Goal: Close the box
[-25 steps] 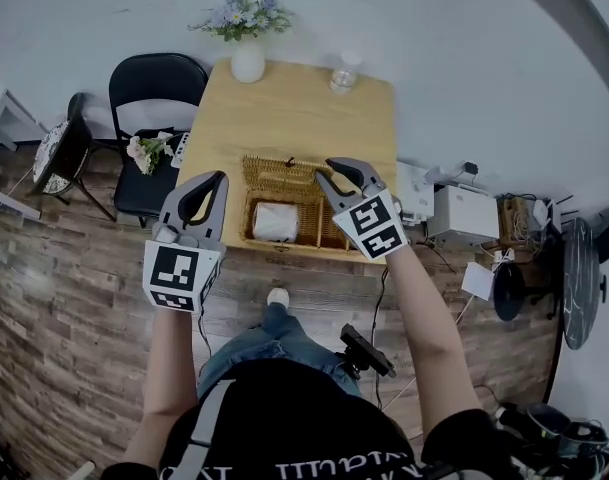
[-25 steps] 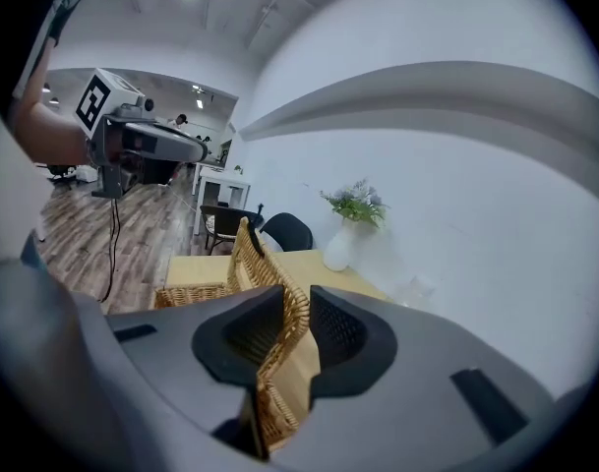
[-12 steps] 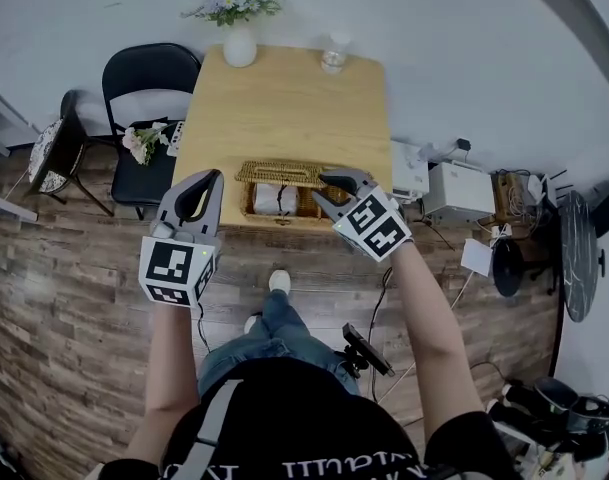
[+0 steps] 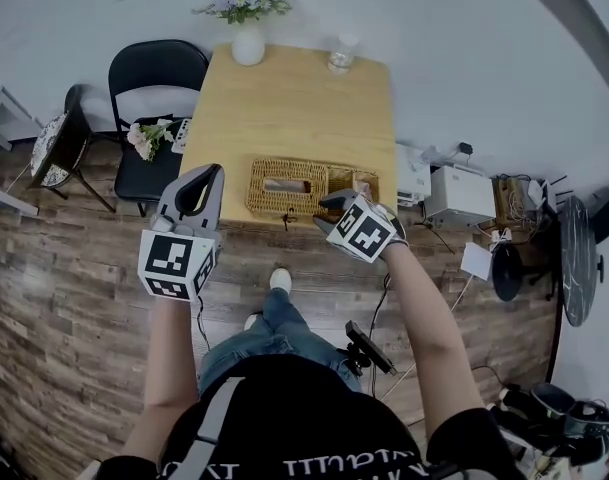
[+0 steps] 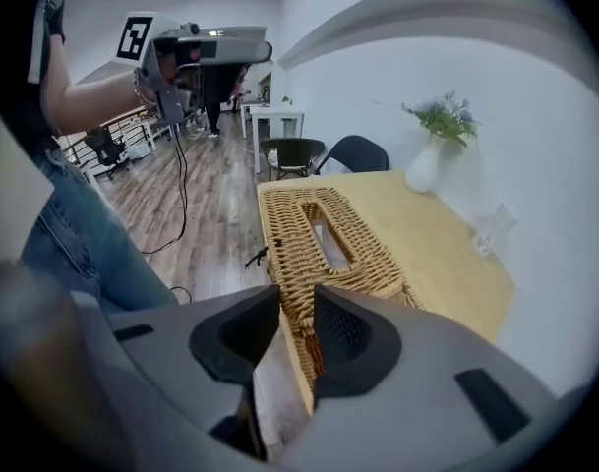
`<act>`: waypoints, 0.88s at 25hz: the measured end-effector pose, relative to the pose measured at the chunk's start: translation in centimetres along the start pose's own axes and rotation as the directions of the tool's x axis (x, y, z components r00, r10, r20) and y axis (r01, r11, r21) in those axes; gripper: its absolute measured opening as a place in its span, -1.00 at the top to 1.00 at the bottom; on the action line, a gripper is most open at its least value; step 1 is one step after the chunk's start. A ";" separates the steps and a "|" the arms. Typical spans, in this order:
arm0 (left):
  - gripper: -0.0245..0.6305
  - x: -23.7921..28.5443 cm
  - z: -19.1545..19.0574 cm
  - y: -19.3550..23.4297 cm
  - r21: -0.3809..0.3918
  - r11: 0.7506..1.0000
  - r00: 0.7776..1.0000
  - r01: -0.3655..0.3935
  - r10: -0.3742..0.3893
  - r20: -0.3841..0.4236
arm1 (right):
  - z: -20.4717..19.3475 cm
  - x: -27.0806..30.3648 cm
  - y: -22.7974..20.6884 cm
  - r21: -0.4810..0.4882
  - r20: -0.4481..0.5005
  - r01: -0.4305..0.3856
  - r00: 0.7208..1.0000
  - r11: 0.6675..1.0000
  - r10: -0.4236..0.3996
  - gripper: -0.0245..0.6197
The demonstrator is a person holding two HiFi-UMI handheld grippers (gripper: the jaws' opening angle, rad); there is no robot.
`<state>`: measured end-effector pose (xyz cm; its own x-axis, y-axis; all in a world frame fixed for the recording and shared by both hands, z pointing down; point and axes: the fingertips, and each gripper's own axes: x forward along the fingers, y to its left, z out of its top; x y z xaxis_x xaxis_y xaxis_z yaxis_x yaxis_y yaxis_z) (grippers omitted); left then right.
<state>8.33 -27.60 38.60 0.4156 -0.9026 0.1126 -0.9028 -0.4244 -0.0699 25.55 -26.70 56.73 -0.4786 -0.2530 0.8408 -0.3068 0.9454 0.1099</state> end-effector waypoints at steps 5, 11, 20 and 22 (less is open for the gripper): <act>0.89 -0.7 -0.8 0.3 -0.011 1.000 1.000 -0.005 0.005 -0.013 | -0.5 1.0 0.2 0.035 -0.007 0.013 1.000 0.999 -0.013 0.58; 0.89 -1.9 -1.6 -0.1 -0.022 1.000 1.000 -0.003 0.002 -0.024 | -0.5 1.0 0.2 0.066 -0.010 0.085 0.996 0.994 -0.084 0.57; 0.89 -6.7 -2.4 -0.9 -0.031 0.999 1.000 0.009 -0.010 -0.015 | 1.6 -3.8 3.0 0.201 0.097 0.247 0.958 0.948 -0.270 0.65; 0.89 -7.7 -2.5 -1.0 -0.040 0.999 1.000 0.007 -0.008 -0.010 | 2.5 -5.4 3.9 0.239 0.125 0.271 0.944 0.932 -0.306 0.65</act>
<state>5.74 -20.10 40.26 0.4216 -0.8985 0.1226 -0.9033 -0.4279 -0.0295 24.86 -22.22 51.26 -0.4607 -0.5541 0.6934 -0.6124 0.7639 0.2035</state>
